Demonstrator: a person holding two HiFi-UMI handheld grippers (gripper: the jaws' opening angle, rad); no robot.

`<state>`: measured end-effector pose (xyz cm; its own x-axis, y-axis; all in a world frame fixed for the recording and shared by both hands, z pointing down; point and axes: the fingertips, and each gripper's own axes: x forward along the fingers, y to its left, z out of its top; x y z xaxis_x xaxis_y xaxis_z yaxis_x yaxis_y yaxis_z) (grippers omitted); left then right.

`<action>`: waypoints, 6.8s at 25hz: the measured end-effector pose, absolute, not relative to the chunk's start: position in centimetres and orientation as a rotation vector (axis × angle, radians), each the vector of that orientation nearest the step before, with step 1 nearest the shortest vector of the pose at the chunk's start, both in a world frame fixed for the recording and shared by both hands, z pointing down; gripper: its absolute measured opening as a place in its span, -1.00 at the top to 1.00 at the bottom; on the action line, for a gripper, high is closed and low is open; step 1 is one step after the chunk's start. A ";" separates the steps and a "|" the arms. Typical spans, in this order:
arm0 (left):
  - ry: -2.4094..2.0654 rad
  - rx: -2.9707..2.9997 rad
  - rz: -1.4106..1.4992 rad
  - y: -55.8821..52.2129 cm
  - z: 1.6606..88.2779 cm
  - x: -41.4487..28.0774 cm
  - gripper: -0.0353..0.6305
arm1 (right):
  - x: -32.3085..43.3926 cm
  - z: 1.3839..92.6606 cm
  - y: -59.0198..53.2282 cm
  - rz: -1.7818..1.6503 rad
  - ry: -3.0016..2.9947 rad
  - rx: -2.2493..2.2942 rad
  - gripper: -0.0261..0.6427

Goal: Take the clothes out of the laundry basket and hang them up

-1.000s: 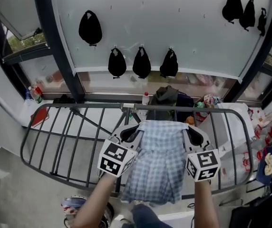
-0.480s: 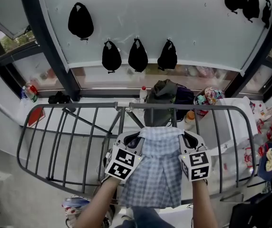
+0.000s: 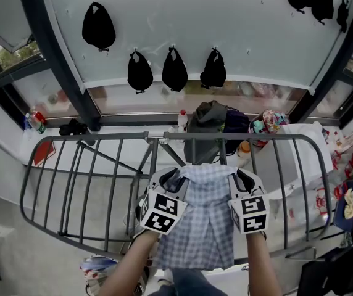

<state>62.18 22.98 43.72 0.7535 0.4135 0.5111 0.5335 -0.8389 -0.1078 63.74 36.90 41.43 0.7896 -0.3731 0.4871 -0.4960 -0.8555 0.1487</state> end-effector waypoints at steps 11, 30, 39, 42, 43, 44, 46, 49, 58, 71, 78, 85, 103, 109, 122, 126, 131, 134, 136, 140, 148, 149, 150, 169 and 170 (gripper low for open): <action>-0.762 -2.753 -0.725 22.7 43.1 61.7 0.07 | 63.8 39.8 38.4 0.616 -0.647 2.809 0.25; -0.594 -2.888 -0.539 17.6 37.0 55.4 0.05 | 58.7 32.8 35.3 0.380 -0.731 2.862 0.25; -0.264 -3.036 -0.294 7.4 30.4 47.6 0.05 | 53.8 28.0 25.4 0.204 -1.013 2.813 0.25; -0.069 -3.057 -0.279 1.8 29.7 43.1 0.05 | 51.1 26.8 19.9 0.146 -1.178 2.757 0.25; -0.002 -3.061 -0.275 -0.1 29.5 41.3 0.05 | 50.0 26.5 18.0 0.128 -1.233 2.736 0.25; 0.068 -3.063 -0.272 -2.0 29.3 39.4 0.05 | 48.9 26.2 16.0 0.111 -1.289 2.713 0.25; 0.213 -3.062 -0.275 -5.7 29.0 35.2 0.05 | 46.3 25.6 11.9 0.086 -1.405 2.660 0.25; 0.430 -3.048 -0.301 -11.0 29.0 27.9 0.05 | 41.4 25.0 5.6 0.064 -1.581 2.569 0.25; 0.901 -2.969 -0.442 -21.3 32.2 5.6 0.05 | 22.8 27.4 -9.7 0.074 -1.985 2.253 0.25; 1.185 -2.971 -0.630 -27.3 50.7 -6.4 0.05 | 9.0 47.7 -22.0 0.269 -2.212 1.783 0.25; 1.254 -3.043 -0.738 -27.9 67.4 -6.1 0.06 | 7.0 64.9 -24.7 0.392 -2.198 1.640 0.25; 1.346 -3.082 -0.834 -28.5 79.8 -5.8 0.10 | 4.9 79.8 -26.3 0.513 -2.146 1.494 0.27; 1.373 -3.128 -0.929 -28.3 88.3 -6.2 0.14 | 1.9 97.1 -27.8 0.431 -1.931 1.125 0.79; 1.383 -3.129 -0.941 -27.8 87.5 -6.8 0.14 | 2.0 93.3 -26.9 0.505 -2.022 1.192 0.85; 1.276 -3.143 -0.905 -24.9 75.7 -7.7 0.14 | 2.4 71.6 -23.7 0.388 -2.191 1.313 0.85; 1.209 -3.151 -0.903 -23.4 71.2 -7.8 0.14 | 2.3 62.4 -22.8 0.279 -2.222 1.328 0.85; 1.040 -3.156 -0.900 -21.1 65.4 -7.0 0.14 | 2.2 51.2 -20.9 0.174 -2.270 1.409 0.85; 0.905 -3.158 -0.905 -19.0 62.9 -5.7 0.14 | 2.7 45.6 -19.4 0.145 -2.261 1.454 0.85; 0.806 -3.137 -0.929 -17.8 61.8 -4.4 0.14 | 3.2 42.4 -18.4 0.115 -2.255 1.494 0.85; 0.572 -3.142 -0.963 -15.0 60.7 -0.8 0.14 | 4.5 37.5 -16.1 0.105 -2.247 1.542 0.85; 0.370 -2.986 -0.979 -11.6 60.0 4.6 0.58 | 8.1 31.4 -10.9 0.021 -2.159 1.713 0.85; 0.349 -2.975 -0.961 -11.4 59.4 5.0 0.78 | 8.9 30.9 -10.2 0.017 -2.140 1.752 0.85; 0.317 -2.971 -0.944 -11.2 58.8 5.4 0.79 | 9.7 30.6 -9.4 0.018 -2.119 1.788 0.85; -0.081 -2.981 -0.296 -4.7 28.2 16.0 0.82 | 21.6 22.7 6.6 -0.046 -1.618 2.405 0.85; -0.092 -2.972 -0.257 -4.6 26.6 16.9 0.82 | 22.2 21.8 7.2 -0.070 -1.594 2.416 0.85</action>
